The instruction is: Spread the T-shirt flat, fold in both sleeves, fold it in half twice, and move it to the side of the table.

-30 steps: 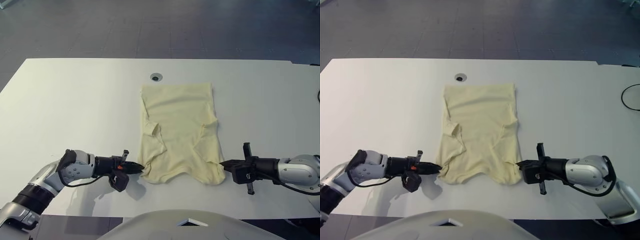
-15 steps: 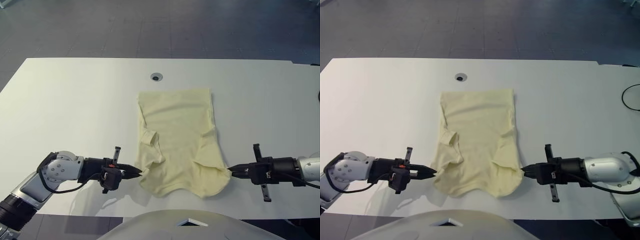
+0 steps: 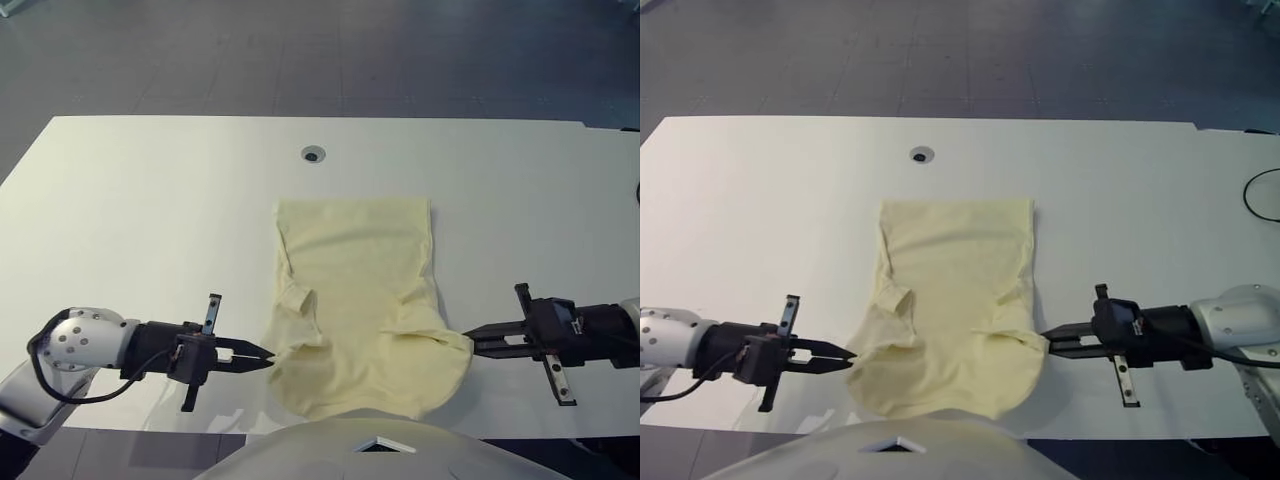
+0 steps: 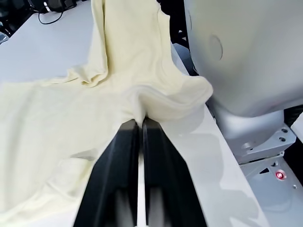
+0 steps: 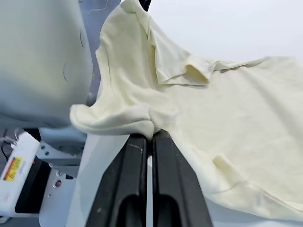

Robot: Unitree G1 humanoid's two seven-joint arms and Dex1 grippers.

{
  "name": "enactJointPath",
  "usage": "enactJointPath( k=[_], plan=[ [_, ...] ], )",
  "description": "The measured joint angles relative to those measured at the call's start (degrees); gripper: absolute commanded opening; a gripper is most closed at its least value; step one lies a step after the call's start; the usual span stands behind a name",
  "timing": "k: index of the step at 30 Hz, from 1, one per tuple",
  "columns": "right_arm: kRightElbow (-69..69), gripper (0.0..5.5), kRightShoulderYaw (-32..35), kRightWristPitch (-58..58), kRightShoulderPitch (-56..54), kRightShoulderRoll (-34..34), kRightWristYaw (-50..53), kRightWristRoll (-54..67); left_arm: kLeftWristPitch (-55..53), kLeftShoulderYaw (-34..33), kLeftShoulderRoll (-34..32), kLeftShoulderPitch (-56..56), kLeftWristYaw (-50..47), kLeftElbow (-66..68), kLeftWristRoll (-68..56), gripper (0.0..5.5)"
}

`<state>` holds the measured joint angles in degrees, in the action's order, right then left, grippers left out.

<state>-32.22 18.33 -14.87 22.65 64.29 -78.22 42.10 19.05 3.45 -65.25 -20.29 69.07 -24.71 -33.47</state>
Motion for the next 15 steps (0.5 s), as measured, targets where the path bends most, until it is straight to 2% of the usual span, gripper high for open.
enactJointPath(
  k=[5, 15],
  plan=[
    [-1.59, 0.02, 4.17, -5.52, 0.48, -0.12, -2.47, 7.11, -3.26, -7.4, -0.07, -5.06, 3.13, -2.36, -3.27, 0.0],
    [-5.09, 0.02, 7.5, -9.24, 4.89, -0.6, -9.02, 8.98, -9.17, -17.13, 2.07, -15.65, 9.33, -10.37, -8.29, 0.0]
  ],
)
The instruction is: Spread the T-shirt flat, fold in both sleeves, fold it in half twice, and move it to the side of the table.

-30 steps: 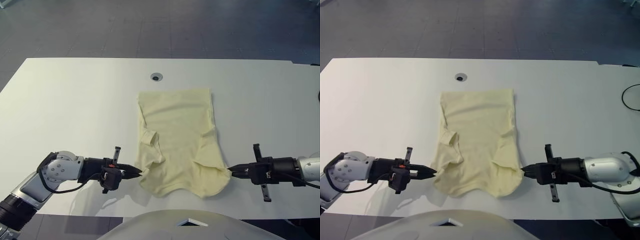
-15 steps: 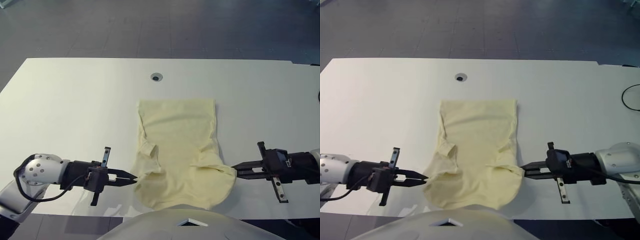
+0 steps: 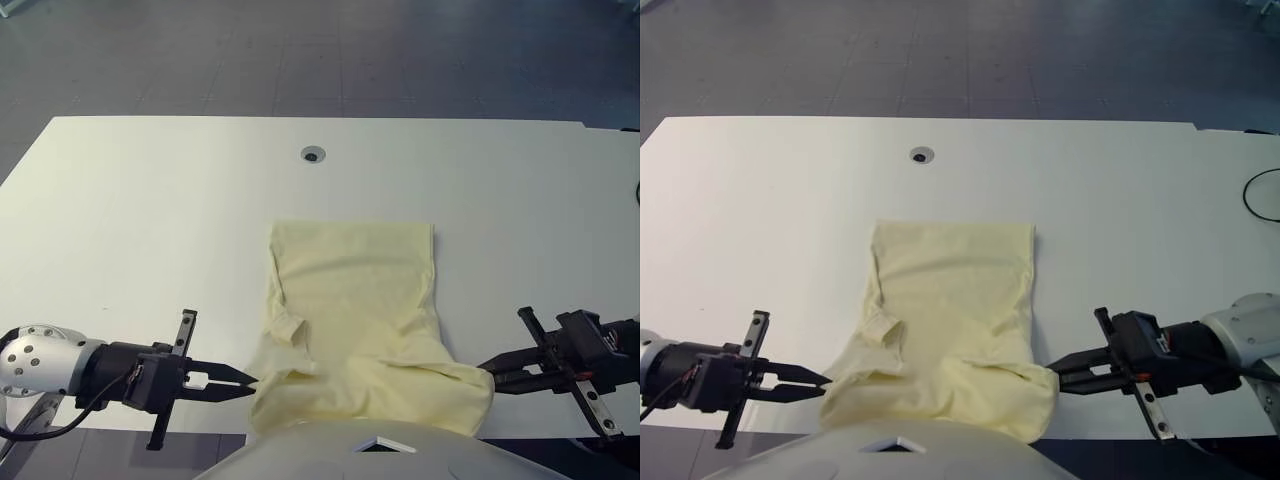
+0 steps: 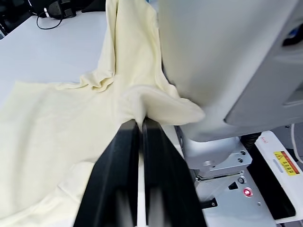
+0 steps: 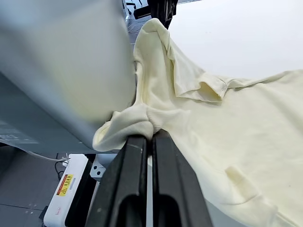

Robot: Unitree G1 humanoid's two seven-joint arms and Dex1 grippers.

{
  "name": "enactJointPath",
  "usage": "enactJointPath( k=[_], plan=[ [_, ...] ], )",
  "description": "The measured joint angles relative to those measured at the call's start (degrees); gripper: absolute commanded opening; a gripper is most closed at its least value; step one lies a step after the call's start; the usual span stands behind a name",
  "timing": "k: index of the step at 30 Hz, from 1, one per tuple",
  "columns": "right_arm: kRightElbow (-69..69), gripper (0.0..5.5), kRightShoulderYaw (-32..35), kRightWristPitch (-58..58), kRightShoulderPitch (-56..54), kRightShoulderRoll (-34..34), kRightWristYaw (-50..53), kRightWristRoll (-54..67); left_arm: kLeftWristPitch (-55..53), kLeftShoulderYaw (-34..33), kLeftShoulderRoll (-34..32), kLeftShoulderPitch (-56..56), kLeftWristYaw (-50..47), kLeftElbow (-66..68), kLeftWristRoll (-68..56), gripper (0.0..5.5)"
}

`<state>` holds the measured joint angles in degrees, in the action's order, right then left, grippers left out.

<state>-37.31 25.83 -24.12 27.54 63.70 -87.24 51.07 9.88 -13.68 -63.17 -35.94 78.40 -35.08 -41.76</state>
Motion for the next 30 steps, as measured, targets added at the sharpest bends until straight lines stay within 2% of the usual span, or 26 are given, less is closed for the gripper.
enactJointPath(
  k=[3, 6, 12, 14, 19, 24, 30],
  plan=[
    [0.23, 0.02, 0.38, -0.81, -0.99, -0.01, -0.28, 0.5, -2.4, -2.72, 1.12, -0.32, 0.99, -2.05, -2.82, 0.0],
    [2.84, 0.02, -1.72, -0.98, -5.19, 0.04, 0.32, 0.09, -4.85, -2.67, 1.29, 3.11, 1.1, -1.62, -3.47, 0.0],
    [12.81, 0.02, -13.68, -1.48, -19.06, -0.85, 2.64, -6.24, -10.46, 8.74, 4.42, 19.86, 0.96, 8.35, 1.87, 0.0],
    [18.53, 0.02, -19.77, -1.99, -26.59, -3.09, 3.99, -10.15, -13.63, 13.62, 7.35, 27.76, 0.95, 14.54, 4.11, 0.0],
    [29.4, 0.02, -28.87, -3.11, -39.11, -8.62, 4.4, -15.99, -17.79, 20.0, 13.99, 39.73, 1.03, 27.33, 8.39, 0.0],
    [40.94, 0.02, -34.16, -1.63, -46.51, -12.87, 2.61, -21.99, -19.67, 22.63, 19.7, 48.66, 0.97, 39.22, 12.49, 0.0],
    [55.88, 0.02, -36.8, 2.47, -53.86, -17.91, 1.33, -27.62, -18.52, 23.94, 24.24, 54.71, 0.6, 51.93, 17.53, 0.0]
  ],
)
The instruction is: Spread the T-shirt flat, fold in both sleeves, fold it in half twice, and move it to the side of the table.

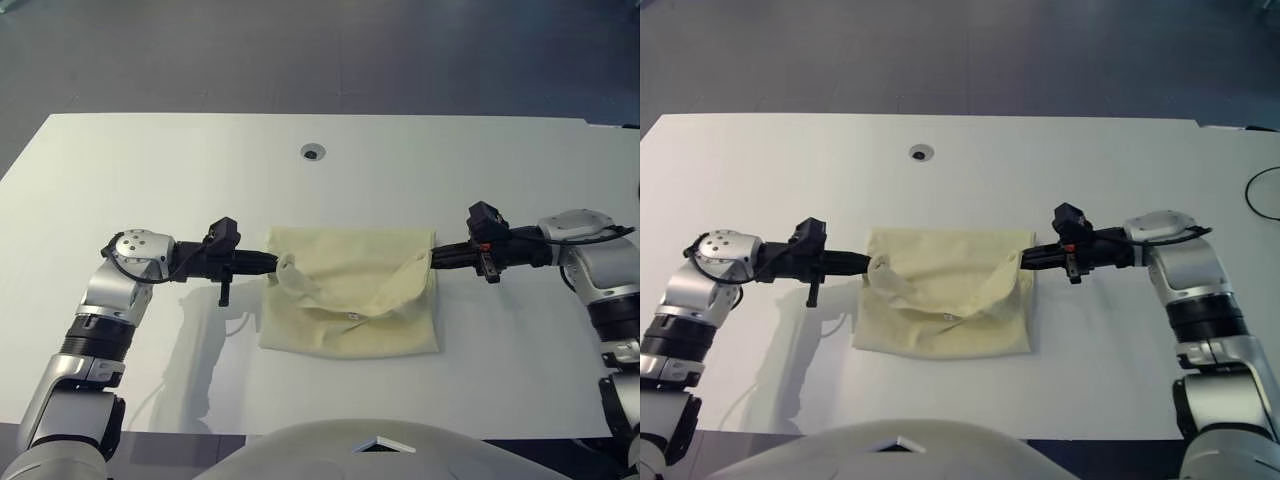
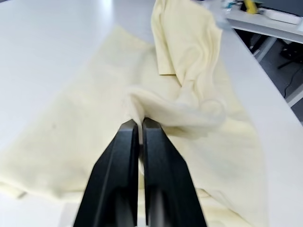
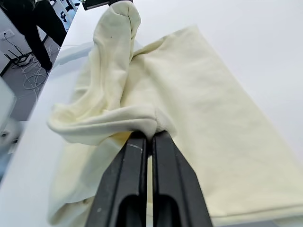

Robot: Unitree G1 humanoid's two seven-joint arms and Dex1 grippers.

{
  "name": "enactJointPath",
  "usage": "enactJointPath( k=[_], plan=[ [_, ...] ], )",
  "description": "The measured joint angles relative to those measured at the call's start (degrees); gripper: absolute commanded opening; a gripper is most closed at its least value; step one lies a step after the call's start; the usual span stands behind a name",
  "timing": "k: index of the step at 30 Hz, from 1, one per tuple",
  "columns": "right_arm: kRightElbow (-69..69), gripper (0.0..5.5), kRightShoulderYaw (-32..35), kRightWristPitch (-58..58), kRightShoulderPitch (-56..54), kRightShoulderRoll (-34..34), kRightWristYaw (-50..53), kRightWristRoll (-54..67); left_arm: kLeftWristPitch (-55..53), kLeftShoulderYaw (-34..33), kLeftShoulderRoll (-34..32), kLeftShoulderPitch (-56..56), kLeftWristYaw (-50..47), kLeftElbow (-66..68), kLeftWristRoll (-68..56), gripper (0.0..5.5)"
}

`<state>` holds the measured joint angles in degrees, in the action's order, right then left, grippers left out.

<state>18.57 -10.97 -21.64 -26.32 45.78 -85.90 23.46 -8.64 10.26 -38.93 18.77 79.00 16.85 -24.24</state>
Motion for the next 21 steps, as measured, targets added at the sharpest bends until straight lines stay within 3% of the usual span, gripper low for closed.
enactJointPath(
  k=[7, 21],
  plan=[
    [18.89, 0.02, 2.01, -1.45, -7.57, -4.71, 3.49, -3.4, 3.05, 0.12, 5.35, 7.03, -4.0, 18.02, 7.3, 0.0],
    [38.74, 0.02, 8.44, -0.5, -13.04, -11.25, 10.41, -6.53, 0.19, -5.69, 14.17, 16.28, -9.73, 34.52, 9.28, 0.0]
  ],
)
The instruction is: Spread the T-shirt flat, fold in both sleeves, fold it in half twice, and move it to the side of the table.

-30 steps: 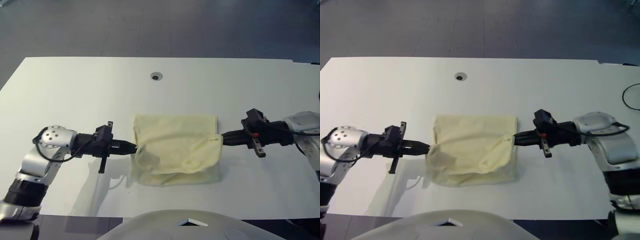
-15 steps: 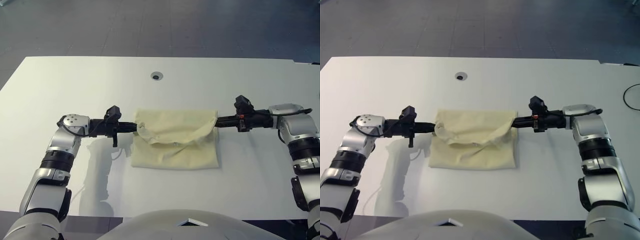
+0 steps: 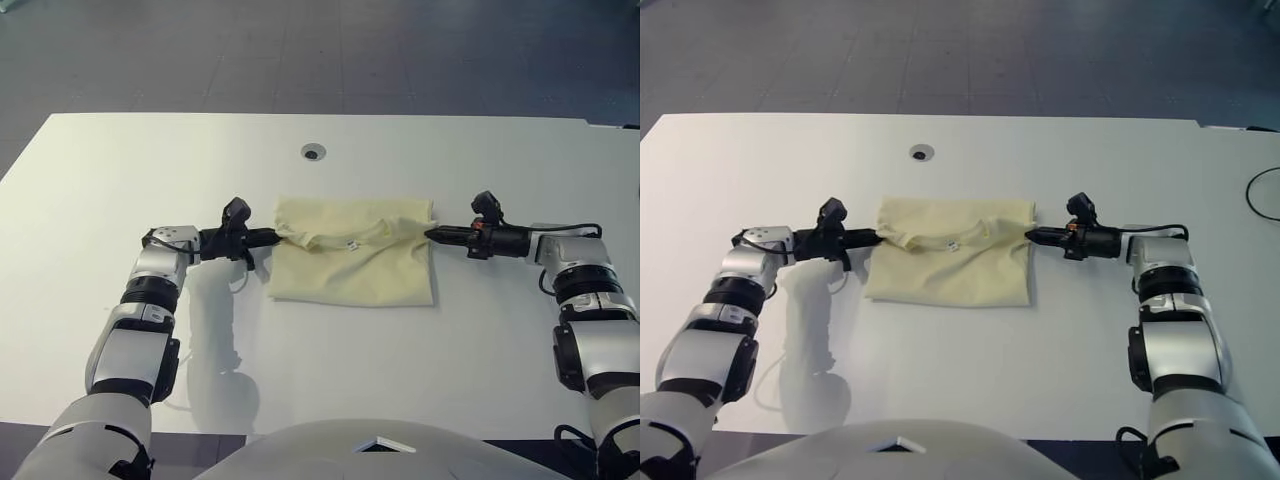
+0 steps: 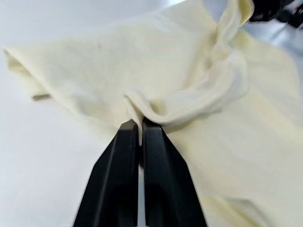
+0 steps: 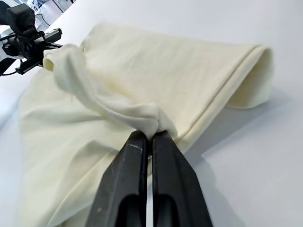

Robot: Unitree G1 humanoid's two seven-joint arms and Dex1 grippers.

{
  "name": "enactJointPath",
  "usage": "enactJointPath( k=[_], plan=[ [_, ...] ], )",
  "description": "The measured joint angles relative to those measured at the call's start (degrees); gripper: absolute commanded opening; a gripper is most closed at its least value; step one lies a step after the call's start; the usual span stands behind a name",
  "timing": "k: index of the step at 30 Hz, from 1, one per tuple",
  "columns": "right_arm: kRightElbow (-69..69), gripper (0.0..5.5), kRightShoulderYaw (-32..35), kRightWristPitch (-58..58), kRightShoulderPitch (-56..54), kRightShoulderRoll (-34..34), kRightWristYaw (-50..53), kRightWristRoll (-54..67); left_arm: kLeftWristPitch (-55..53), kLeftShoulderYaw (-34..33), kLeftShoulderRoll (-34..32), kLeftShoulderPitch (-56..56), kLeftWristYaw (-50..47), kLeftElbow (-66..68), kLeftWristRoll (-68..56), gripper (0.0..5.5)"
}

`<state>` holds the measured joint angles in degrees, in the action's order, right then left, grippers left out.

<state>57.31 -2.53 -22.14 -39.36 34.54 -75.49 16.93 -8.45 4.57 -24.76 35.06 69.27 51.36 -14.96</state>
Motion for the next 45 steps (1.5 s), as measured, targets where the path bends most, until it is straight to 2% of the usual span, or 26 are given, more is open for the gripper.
enactJointPath(
  k=[10, 17, 18, 25, 33, 41, 45],
  plan=[
    [4.73, 0.02, 5.05, -8.78, -5.56, -3.13, 9.13, 0.07, -13.95, -2.72, 3.03, 4.25, -2.47, 4.8, -0.96, 0.0],
    [6.03, 0.02, 6.29, -7.02, -5.62, -3.52, 14.62, -2.01, -19.91, -6.29, 3.93, 10.67, -14.45, 12.06, -0.72, 0.0],
    [6.22, 0.29, 6.47, -6.94, -5.62, -3.52, 14.95, -2.06, -20.31, -6.28, 3.93, 11.26, -15.41, 12.47, -0.48, 0.32],
    [6.21, 1.25, 8.89, -6.73, -5.6, -3.56, 16.03, -1.63, -20.24, -6.27, 3.84, 11.0, -15.89, 10.38, 0.12, 1.18],
    [2.24, 2.57, 16.05, -9.24, -6.11, -3.51, 18.03, 3.37, -23.83, -6.57, 0.99, 2.95, -9.39, -4.09, -1.28, 2.5],
    [-7.87, 3.84, 16.53, -10.01, -4.81, -3.32, 19.75, 3.69, -28.09, -11.87, -2.34, 0.06, -9.37, -17.43, -6.32, 3.82],
    [-20.59, 3.28, 11.94, -7.15, 0.95, -4.09, 19.86, 1.9, -25.93, -13.02, -3.2, -2.28, -11.26, -25.32, -7.24, 4.46]
  ],
)
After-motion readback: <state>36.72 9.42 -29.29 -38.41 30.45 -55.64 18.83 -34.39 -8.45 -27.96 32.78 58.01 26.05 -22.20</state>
